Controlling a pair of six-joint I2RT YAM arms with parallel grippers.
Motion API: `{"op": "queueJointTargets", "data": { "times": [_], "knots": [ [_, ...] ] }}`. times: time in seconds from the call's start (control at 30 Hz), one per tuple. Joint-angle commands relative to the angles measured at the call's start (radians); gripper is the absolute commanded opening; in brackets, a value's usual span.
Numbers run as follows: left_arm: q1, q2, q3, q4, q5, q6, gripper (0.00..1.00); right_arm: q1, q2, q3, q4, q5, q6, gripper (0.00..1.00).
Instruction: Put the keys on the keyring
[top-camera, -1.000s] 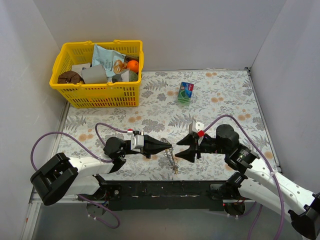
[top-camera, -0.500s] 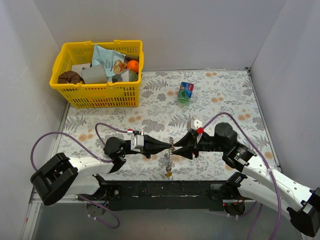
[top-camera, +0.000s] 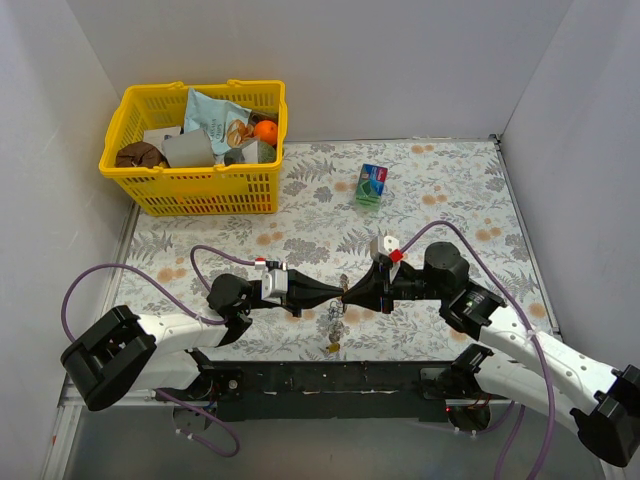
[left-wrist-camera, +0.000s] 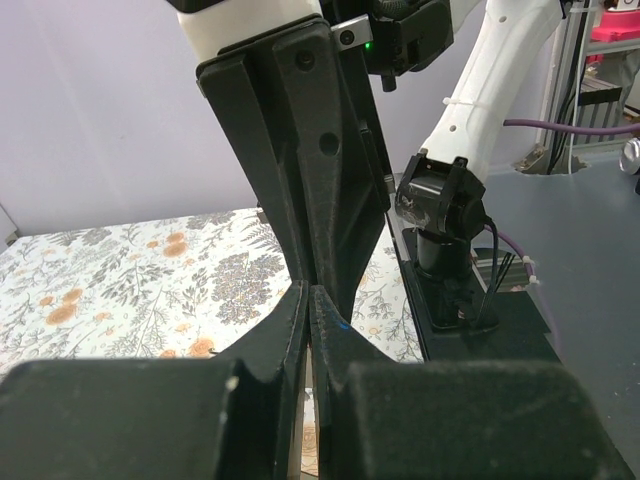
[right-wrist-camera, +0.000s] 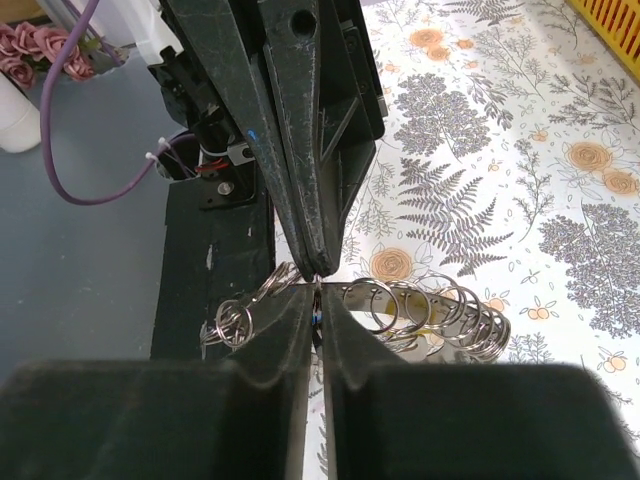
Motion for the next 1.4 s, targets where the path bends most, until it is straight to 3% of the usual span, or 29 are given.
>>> {"op": "queueJointTargets", "data": {
  "times": [0.0, 0.3, 0.47, 0.63, 0.77, 0.87, 1.37],
  "knots": [
    [-0.003, -0.012, 0.029, 0.090, -0.001, -0.001, 0.00, 0.000, 0.011, 0.046, 0.060, -0.036, 0.018, 0.05],
    [-0.003, -0.038, 0.034, -0.008, 0.014, 0.029, 0.00, 0.000, 0.021, 0.066, -0.037, -0.018, -0.038, 0.01],
    [-0.003, -0.112, 0.065, -0.274, 0.034, 0.147, 0.36, 0.001, 0.060, 0.108, -0.188, -0.012, -0.114, 0.01],
    [0.000, -0.172, 0.158, -0.601, 0.065, 0.288, 0.46, 0.000, 0.095, 0.161, -0.287, -0.003, -0.183, 0.01],
    [0.005, -0.155, 0.256, -0.915, 0.108, 0.387, 0.45, 0.000, 0.130, 0.210, -0.388, 0.000, -0.236, 0.01],
    [0.009, -0.112, 0.311, -1.026, 0.152, 0.439, 0.42, 0.001, 0.168, 0.256, -0.465, 0.000, -0.279, 0.01],
    [0.012, 0.008, 0.358, -1.039, 0.217, 0.467, 0.32, 0.001, 0.195, 0.292, -0.537, 0.011, -0.325, 0.01]
  ]
}}
